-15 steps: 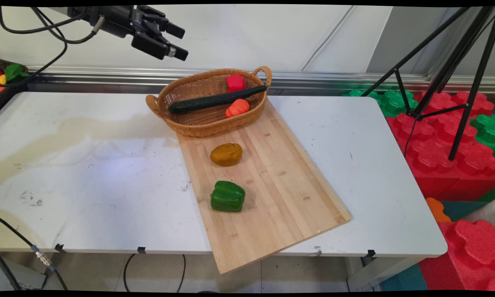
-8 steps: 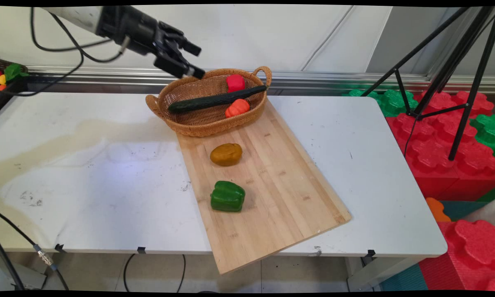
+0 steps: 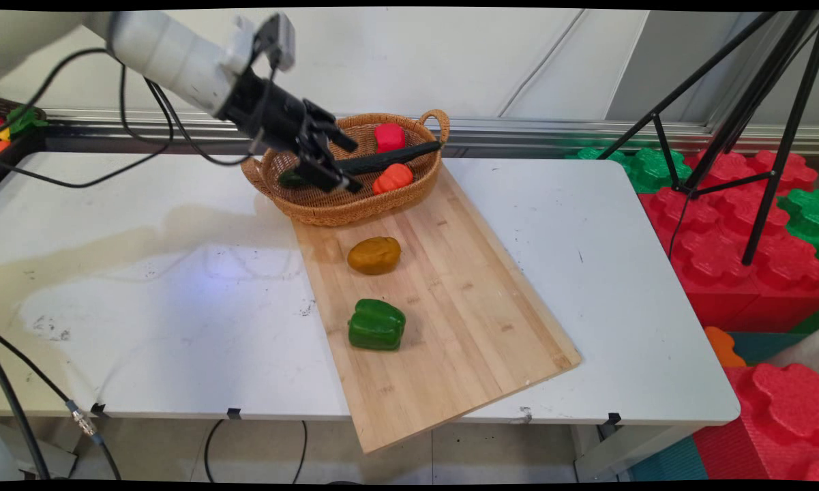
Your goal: Pick up the potato from the cutting board
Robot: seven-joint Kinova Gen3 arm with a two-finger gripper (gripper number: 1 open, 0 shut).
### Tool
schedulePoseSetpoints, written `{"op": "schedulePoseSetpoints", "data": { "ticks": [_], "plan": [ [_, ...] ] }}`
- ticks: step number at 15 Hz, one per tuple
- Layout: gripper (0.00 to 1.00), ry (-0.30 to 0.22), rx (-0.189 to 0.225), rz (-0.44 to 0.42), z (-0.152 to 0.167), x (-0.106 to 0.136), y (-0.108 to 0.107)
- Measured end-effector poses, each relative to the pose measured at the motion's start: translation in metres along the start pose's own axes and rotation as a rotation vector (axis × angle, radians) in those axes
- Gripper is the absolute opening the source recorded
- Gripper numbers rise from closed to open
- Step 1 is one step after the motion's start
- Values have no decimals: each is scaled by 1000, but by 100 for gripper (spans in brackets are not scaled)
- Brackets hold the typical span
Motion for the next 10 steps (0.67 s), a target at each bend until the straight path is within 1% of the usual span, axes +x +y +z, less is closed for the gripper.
{"op": "schedulePoseSetpoints", "data": {
  "ticks": [7, 10],
  "plan": [
    [100, -98, -37, -13, 56, -14, 18],
    [100, -128, -38, -21, 74, -17, 22]
  ]
}}
